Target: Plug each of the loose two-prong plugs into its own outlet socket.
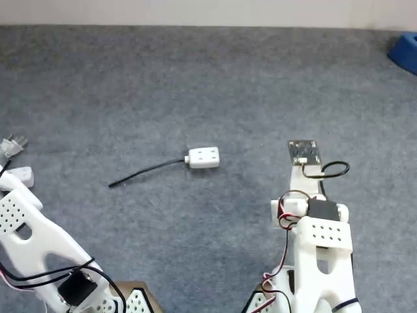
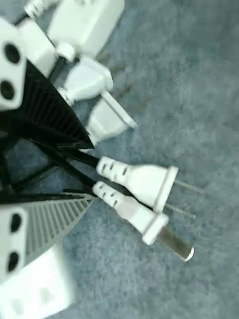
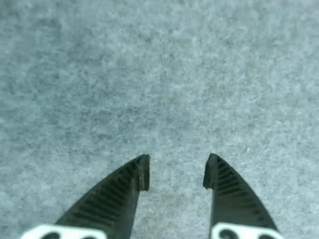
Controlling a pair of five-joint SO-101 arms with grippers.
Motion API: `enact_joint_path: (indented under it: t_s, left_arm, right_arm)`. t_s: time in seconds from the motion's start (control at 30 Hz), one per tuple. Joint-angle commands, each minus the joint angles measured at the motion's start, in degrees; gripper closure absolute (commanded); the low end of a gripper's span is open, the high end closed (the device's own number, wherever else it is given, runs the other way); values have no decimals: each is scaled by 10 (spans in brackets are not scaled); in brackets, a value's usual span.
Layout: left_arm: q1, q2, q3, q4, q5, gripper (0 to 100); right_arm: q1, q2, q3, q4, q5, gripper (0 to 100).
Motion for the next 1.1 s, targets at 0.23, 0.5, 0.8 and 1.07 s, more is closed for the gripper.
enact_joint_path:
  t_s: [0.23, 0.5, 0.8, 1.07]
  left_arm:
    - [19, 57, -5, -3, -7, 873]
    - [18, -35, -5, 2, -7, 995]
    - [18, -171, -4, 2, -4, 995]
    - [-51, -213, -7, -22, 25, 995]
  right_arm:
    - [-4, -11, -1, 6, 5, 810]
    - [-4, -12, -1, 6, 5, 810]
    - [-4, -13, -1, 6, 5, 810]
    - [-3, -13, -1, 6, 5, 810]
